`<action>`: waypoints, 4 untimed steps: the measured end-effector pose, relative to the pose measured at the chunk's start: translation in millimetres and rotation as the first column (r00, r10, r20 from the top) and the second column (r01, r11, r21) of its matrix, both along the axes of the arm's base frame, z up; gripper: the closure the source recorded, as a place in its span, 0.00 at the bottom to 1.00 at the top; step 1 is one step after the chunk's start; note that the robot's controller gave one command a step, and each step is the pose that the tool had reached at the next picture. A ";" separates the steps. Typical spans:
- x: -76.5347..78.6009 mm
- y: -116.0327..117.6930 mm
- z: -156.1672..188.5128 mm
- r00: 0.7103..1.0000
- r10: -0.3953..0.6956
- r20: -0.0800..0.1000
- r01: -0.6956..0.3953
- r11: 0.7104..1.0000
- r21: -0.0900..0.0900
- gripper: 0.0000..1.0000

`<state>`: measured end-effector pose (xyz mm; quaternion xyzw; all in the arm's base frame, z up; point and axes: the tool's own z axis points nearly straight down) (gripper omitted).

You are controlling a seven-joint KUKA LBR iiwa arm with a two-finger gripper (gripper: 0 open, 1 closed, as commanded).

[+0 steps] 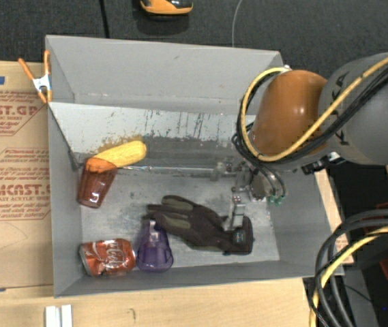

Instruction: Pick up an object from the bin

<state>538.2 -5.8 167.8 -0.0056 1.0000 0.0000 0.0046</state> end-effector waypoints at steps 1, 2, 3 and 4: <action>-24.8 10.3 -61.6 0.996 0.087 -0.005 -0.087 0.996 -0.001 0.00; -38.2 9.2 -95.6 0.991 0.132 -0.004 -0.132 0.991 0.000 1.00; -38.2 9.2 -95.5 0.991 0.132 -0.004 -0.132 0.991 0.000 1.00; -37.8 18.3 65.6 0.995 0.099 -0.004 -0.099 0.995 -0.001 1.00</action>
Offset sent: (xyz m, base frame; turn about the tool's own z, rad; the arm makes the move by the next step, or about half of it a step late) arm -0.0396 0.0083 -0.0963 -0.1335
